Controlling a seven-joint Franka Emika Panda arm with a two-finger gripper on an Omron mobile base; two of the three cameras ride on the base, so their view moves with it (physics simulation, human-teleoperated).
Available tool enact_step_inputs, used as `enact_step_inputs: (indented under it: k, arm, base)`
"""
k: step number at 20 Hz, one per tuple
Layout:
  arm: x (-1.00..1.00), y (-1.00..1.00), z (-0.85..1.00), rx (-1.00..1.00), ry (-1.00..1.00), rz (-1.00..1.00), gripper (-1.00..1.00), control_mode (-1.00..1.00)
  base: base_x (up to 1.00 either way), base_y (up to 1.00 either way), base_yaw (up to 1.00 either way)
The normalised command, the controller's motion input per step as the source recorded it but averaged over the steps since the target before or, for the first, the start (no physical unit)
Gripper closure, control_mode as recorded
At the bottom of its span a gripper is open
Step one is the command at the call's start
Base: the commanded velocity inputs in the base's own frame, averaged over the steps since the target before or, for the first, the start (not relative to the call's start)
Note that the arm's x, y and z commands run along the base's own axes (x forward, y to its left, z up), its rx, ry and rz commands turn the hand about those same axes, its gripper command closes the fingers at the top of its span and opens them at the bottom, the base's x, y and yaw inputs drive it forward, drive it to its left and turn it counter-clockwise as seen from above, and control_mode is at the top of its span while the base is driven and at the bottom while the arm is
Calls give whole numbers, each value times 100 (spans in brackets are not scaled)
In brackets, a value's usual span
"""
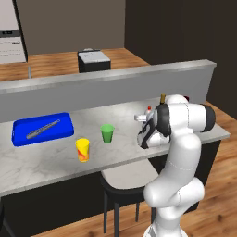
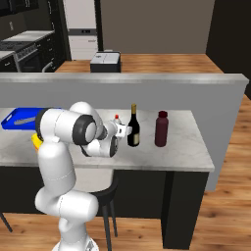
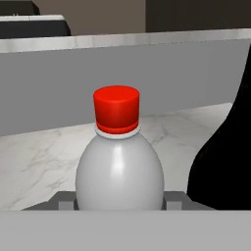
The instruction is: Place the drinks on the dining counter in a tight cluster.
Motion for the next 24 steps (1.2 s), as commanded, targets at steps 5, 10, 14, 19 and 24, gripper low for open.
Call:
enact_step_inputs:
  k: [5, 10, 14, 19, 24]
  arm:
    - [0, 0, 0, 0, 0, 0, 100, -100]
    - [-3, 0, 0, 0, 0, 0, 100, -100]
    - [-6, 0, 0, 0, 0, 0, 100, -100]
    - [-3, 0, 0, 0, 1, 0, 100, -100]
    - [0, 0, 0, 0, 0, 0, 100, -100]
  base:
    - [0, 0, 0]
    - [0, 0, 0]
    - [0, 0, 0]
    - [0, 0, 0]
    - [0, 0, 0]
